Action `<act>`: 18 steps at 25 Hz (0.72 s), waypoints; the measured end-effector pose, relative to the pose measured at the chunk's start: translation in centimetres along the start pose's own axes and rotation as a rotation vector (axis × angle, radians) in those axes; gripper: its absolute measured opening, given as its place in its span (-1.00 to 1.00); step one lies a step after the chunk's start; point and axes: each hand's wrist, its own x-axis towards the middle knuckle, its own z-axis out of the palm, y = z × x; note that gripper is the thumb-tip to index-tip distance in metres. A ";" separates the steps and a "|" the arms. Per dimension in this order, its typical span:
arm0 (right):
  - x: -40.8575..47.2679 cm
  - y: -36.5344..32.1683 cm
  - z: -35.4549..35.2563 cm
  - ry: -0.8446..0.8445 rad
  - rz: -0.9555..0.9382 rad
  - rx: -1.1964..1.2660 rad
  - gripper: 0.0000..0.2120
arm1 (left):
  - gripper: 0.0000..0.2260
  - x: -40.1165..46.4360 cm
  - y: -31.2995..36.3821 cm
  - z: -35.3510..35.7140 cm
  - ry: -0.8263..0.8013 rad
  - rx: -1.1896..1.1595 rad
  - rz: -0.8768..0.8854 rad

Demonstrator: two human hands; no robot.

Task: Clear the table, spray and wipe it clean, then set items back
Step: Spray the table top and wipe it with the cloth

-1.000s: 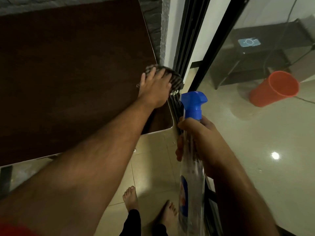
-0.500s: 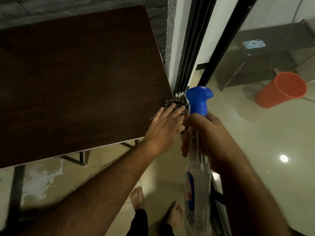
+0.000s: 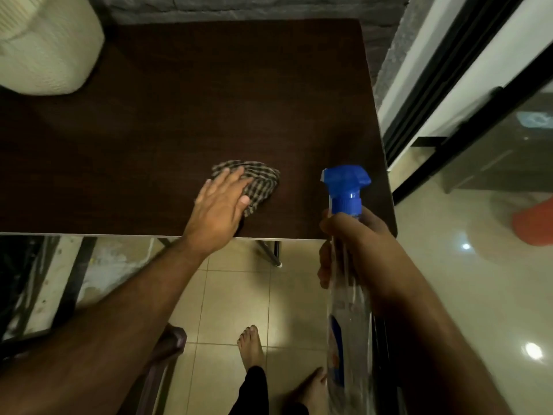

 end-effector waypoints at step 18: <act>10.1 -7.1 16.0 -0.050 -0.113 -0.141 -0.83 | -0.42 1.0 -15.0 -4.9 0.069 0.001 -0.306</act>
